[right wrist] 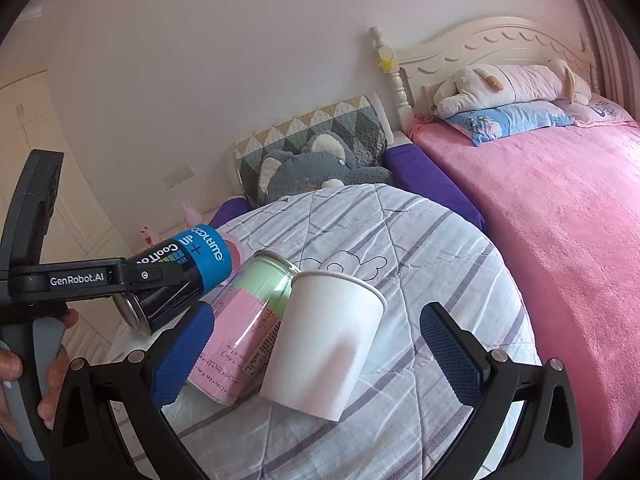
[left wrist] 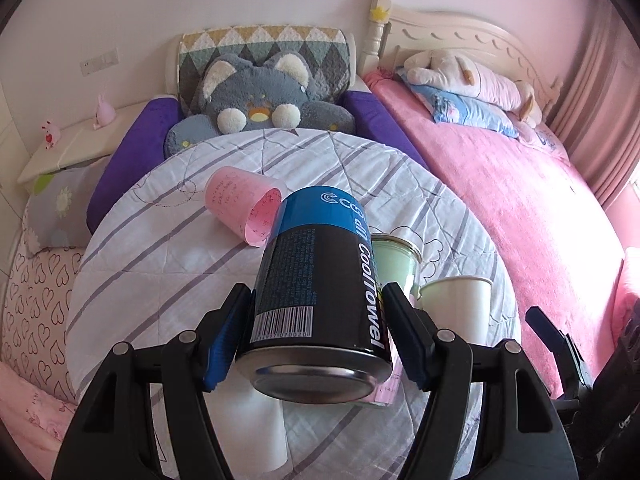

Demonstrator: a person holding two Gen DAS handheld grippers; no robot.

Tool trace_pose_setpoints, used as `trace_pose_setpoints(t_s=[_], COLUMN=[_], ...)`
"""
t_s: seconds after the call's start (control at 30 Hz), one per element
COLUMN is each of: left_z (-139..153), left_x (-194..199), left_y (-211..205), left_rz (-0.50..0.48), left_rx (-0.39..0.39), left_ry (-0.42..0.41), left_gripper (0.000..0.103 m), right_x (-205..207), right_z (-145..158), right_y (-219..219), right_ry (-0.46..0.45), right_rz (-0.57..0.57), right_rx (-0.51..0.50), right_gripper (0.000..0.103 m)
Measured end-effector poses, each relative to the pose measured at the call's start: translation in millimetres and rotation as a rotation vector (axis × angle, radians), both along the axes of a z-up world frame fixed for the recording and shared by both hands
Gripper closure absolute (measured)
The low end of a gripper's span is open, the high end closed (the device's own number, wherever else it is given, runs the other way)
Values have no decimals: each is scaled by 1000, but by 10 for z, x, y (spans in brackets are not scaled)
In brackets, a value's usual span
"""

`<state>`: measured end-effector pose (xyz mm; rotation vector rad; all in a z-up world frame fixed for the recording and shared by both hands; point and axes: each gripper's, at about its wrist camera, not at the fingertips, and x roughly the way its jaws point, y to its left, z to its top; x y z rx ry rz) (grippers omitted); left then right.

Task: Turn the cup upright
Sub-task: 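Lift the blue-and-black cup with the left gripper and turn its base outward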

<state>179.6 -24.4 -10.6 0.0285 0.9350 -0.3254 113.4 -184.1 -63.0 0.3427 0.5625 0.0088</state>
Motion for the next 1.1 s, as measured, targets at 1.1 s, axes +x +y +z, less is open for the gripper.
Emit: trace_pose_setpoints(t_s=[1.1], left_z=[-361], left_x=[-1273], left_y=[378], left_rz=[-35], left_rx=[-51], left_ry=[-31], left_gripper=[35], right_x=[-539], right_z=[58], right_y=[391], right_ry=[-1], right_rz=[22], right_rx=[-38], right_gripper=[0])
